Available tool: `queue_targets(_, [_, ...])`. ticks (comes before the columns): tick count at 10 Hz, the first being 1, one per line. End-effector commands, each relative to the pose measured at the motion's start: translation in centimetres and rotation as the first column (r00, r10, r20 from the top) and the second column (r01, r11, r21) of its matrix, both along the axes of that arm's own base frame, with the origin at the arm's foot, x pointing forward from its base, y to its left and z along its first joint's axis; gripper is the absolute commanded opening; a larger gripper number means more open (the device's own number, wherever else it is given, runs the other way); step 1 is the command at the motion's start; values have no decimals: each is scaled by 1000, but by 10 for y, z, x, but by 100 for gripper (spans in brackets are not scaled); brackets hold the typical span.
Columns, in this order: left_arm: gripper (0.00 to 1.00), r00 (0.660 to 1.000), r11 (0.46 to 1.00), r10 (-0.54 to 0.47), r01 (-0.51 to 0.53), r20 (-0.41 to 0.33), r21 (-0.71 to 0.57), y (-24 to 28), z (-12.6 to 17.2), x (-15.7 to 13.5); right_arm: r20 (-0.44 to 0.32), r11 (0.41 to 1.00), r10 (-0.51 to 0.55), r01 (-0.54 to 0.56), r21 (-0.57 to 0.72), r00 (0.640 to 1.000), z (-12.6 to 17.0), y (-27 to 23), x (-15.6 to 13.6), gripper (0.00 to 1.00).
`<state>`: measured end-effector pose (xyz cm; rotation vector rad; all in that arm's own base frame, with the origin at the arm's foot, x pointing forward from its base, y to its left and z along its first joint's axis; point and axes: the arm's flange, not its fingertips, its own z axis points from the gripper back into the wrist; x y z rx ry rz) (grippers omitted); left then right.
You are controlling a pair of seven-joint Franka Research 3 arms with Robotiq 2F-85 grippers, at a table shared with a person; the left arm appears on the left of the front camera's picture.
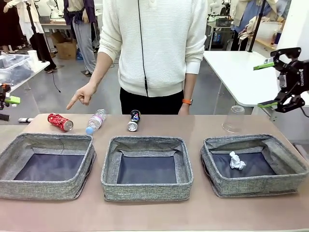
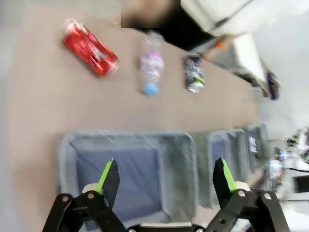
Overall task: Sort the waste into the appropriate baskets.
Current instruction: Pick up the waste item pointed out by the person.
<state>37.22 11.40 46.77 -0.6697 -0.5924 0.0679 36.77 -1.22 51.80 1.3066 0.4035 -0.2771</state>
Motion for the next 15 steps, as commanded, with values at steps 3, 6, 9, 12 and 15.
queue_targets(3, [100,1000,993,4,-7,24,121,-22,11,15,-10,1000,-4,4,18,1000,4,0,0,100])
queue_targets(6, [100,998,965,-66,67,-11,253,-61,5,22,-10,1000,-4,4,18,1000,4,0,0,100])
queue_targets(9, [100,994,945,-34,66,-104,322,-61,8,65,-10,1000,-4,4,18,1000,4,0,0,100])
queue_targets(12, [100,977,887,-158,204,-141,415,-67,8,98,-10,1000,-4,4,18,1000,4,0,0,100])
queue_targets(15, [100,873,675,-473,445,-117,589,-77,-3,129,-10,1000,-4,4,18,1000,4,0,0,100])
